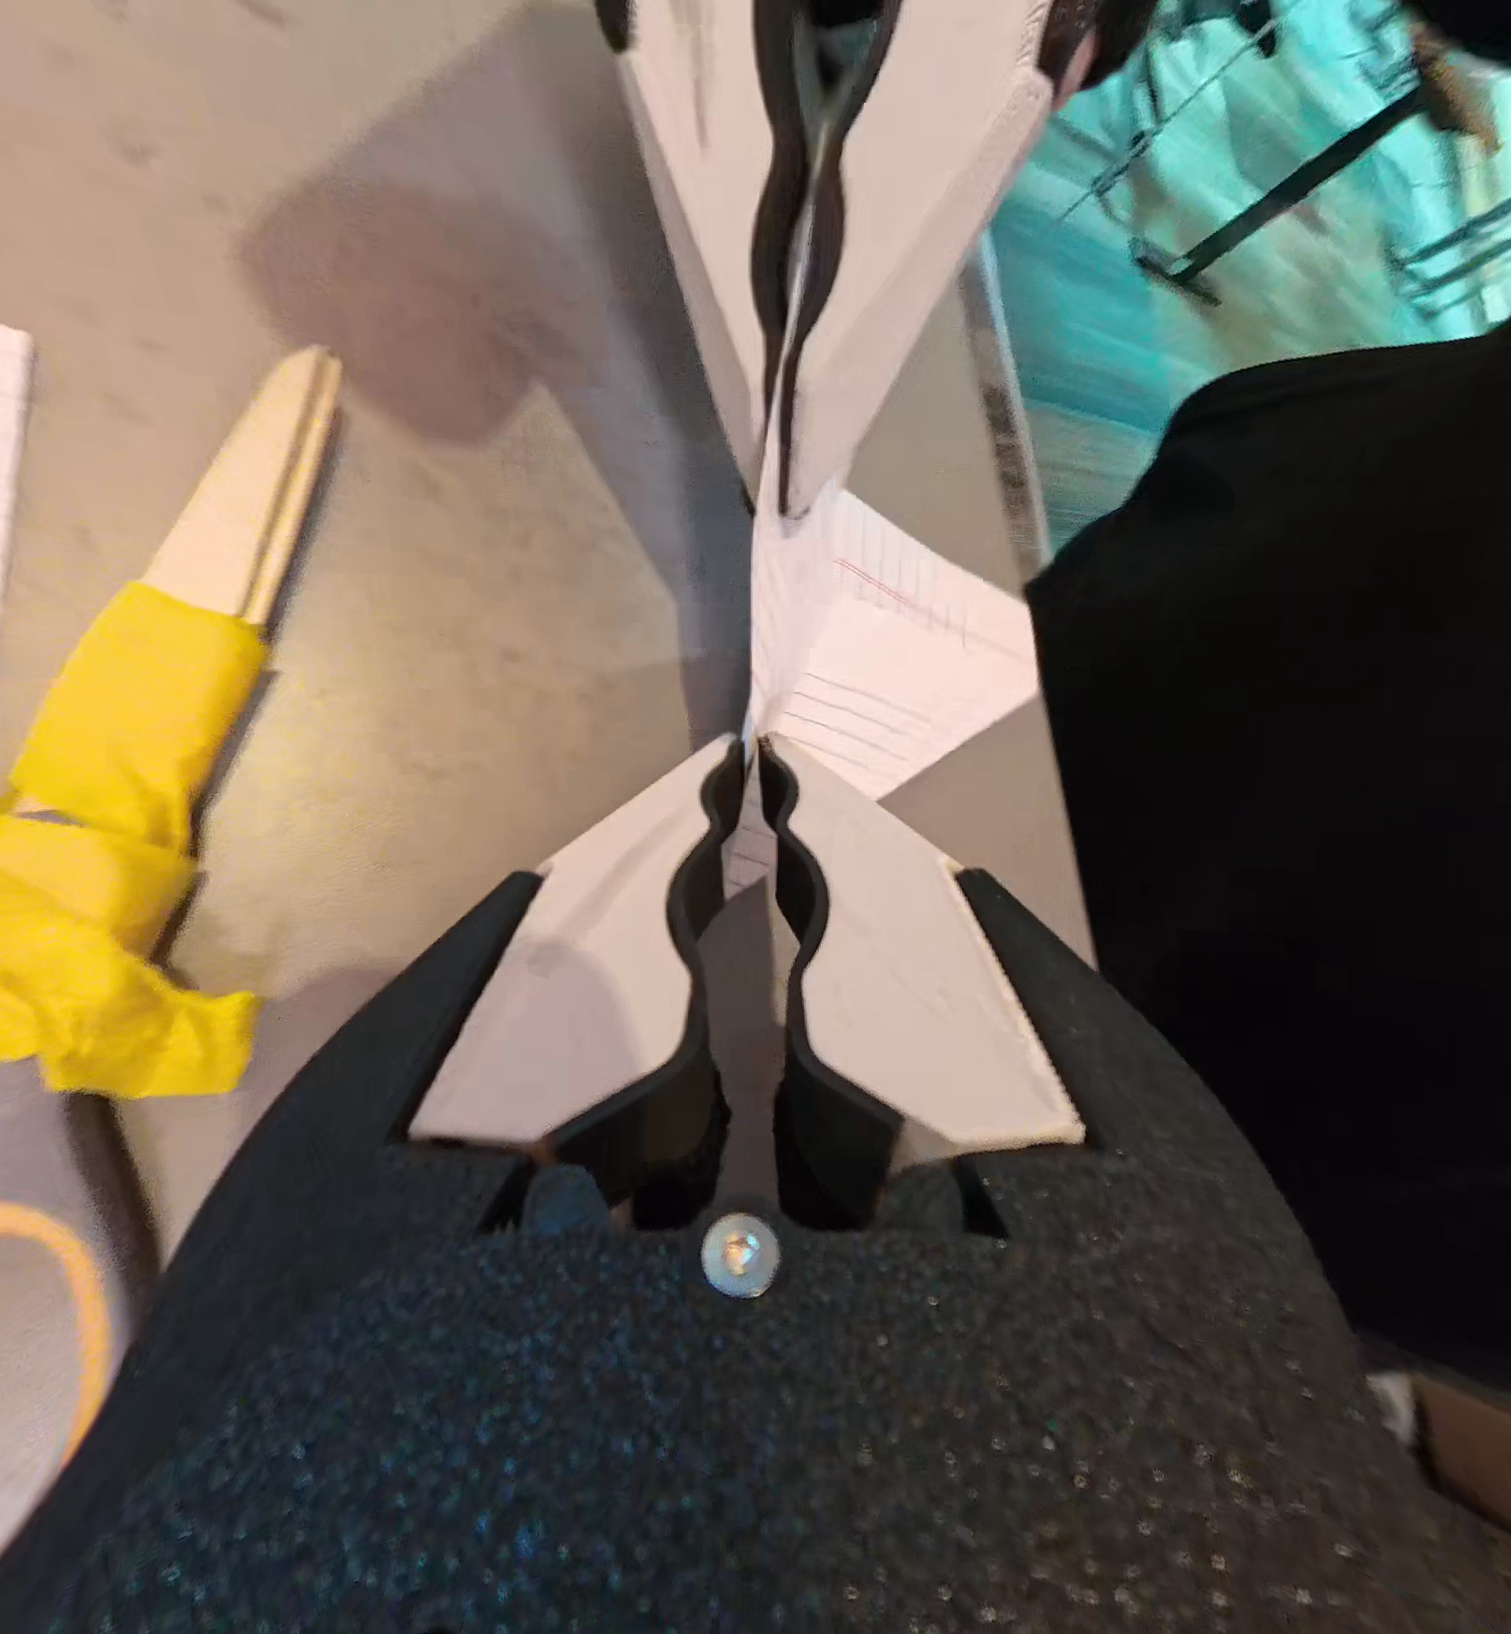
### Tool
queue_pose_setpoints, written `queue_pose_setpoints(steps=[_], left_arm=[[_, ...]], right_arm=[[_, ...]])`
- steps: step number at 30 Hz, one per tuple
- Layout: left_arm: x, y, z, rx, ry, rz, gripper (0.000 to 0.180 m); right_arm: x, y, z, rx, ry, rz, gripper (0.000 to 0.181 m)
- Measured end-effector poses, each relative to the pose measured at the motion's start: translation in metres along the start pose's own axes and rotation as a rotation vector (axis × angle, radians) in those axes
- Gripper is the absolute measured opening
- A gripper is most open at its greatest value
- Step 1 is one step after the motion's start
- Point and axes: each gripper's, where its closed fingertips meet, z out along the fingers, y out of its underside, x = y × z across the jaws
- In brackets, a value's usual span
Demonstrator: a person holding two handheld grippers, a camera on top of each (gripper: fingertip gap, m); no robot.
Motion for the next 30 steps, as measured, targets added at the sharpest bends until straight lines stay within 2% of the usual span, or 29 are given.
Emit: queue_pose_setpoints(steps=[4, 9, 13, 15, 17, 23, 25, 30], left_arm=[[-0.02, 0.0, -0.006, 0.014, -0.2, 0.073, 0.009], [-0.022, -0.002, 0.0, 0.062, -0.275, 0.091, 0.008], [-0.034, -0.011, -0.003, 0.083, -0.437, 0.152, 0.011], [-0.031, -0.009, 0.0, 0.042, -0.455, 0.2, 0.012], [-0.033, -0.007, 0.002, 0.008, -0.514, 0.262, 0.013], [-0.032, -0.009, 0.005, 0.022, -0.592, 0.35, 0.017], [-0.032, -0.009, 0.005, 0.013, -0.621, 0.386, 0.015], [-0.031, -0.01, 0.005, 0.011, -0.674, 0.488, 0.015]], right_arm=[[0.014, 0.003, 0.001, 0.015, 0.051, 0.045, 0.0], [0.026, 0.001, 0.002, 0.035, 0.094, 0.072, 0.0], [0.027, 0.003, 0.003, 0.027, 0.118, 0.071, 0.0], [0.028, 0.001, 0.003, 0.059, 0.142, 0.047, 0.0], [0.028, 0.003, 0.003, 0.054, 0.203, -0.034, 0.0], [0.022, -0.003, 0.002, 0.09, 0.344, -0.3, 0.0], [0.026, 0.001, 0.0, 0.051, 0.432, -0.429, 0.0], [0.013, 0.004, 0.004, 0.022, 0.494, -0.714, 0.0]])
